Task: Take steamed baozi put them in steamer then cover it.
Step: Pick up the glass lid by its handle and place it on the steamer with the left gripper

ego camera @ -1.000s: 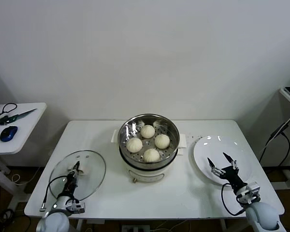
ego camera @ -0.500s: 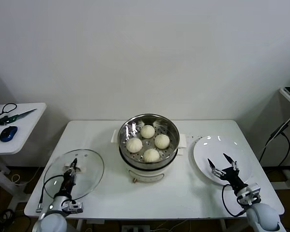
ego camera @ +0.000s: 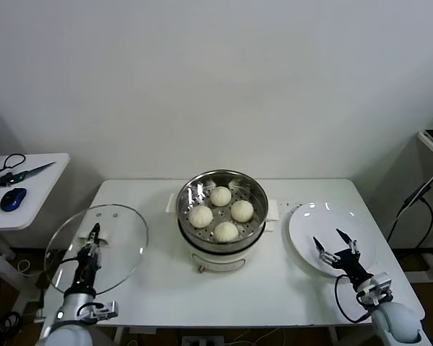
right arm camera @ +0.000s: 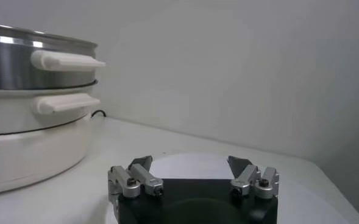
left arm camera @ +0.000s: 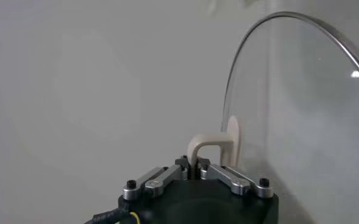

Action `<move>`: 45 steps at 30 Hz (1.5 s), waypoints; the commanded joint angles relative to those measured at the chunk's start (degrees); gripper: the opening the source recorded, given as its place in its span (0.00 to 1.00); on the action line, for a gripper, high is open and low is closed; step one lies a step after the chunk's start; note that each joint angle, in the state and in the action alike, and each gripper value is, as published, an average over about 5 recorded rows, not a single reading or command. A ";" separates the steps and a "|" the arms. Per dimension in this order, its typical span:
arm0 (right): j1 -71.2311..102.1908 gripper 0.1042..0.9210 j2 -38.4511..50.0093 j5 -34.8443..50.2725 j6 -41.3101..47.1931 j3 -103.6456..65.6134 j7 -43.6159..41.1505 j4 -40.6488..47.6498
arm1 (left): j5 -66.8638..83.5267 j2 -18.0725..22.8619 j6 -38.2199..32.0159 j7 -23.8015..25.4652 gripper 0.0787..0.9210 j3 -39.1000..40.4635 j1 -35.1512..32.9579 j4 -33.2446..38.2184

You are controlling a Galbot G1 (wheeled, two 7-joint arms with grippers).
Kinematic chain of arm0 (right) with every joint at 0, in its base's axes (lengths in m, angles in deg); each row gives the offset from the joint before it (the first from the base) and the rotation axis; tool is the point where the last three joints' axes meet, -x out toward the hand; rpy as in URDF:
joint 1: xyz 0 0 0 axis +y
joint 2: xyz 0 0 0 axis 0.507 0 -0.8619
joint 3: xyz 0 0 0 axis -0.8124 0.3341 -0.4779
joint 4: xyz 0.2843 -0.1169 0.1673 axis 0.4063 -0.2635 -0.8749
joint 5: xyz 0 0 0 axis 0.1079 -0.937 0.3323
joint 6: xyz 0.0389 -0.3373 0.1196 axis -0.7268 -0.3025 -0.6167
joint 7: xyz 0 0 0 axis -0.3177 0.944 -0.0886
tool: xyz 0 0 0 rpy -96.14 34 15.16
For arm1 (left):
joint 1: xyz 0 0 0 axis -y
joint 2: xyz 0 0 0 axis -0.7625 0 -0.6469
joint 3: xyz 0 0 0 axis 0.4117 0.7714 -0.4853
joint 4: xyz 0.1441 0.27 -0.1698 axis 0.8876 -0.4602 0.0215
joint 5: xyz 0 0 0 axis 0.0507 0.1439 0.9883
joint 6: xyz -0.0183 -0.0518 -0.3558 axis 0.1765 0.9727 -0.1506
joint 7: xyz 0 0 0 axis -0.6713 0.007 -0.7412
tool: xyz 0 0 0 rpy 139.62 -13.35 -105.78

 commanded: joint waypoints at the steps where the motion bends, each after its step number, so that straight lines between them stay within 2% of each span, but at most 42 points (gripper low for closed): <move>1: -0.97 0.88 0.44 -0.50 -0.02 0.56 0.09 1.07 | 0.82 -9.30 22.27 4.86 0.09 9.96 -3.20 18.11; 8: -2.82 0.88 0.77 -1.18 0.25 2.13 0.44 1.76 | -0.95 -15.62 31.89 9.15 0.09 24.17 5.00 18.08; 10: -3.51 0.88 0.86 -1.38 0.30 2.58 0.49 2.28 | -2.16 -16.32 34.04 11.91 0.09 28.78 9.47 17.84; 13: -4.54 0.88 0.68 -1.81 0.33 3.09 0.58 3.13 | -5.21 -16.26 36.19 18.54 0.09 35.47 17.52 17.17; 18: -5.34 0.88 0.07 -2.28 0.50 3.19 0.74 3.25 | -10.54 -12.11 38.44 29.46 0.09 44.76 28.27 14.02; 23: -5.11 0.88 0.03 -2.38 0.51 2.49 0.82 2.88 | -15.43 -2.88 39.17 34.38 0.09 50.86 33.89 8.92; 29: -4.04 0.88 0.01 -2.31 0.26 0.53 0.69 2.62 | -17.14 5.07 40.41 35.42 0.09 54.17 36.52 1.99; 35: -2.79 0.88 -0.18 -2.30 -0.12 -1.12 0.49 2.26 | -18.61 11.28 40.45 34.19 0.09 53.31 36.58 -5.29; 41: -1.90 0.88 -0.56 -2.41 -0.42 -2.05 0.33 2.05 | -19.26 15.12 40.45 31.69 0.09 51.50 36.27 -10.75; 45: -1.68 0.88 -0.71 -2.54 -0.55 -2.38 0.23 2.08 | -19.37 15.93 40.45 29.96 0.09 50.74 36.48 -12.97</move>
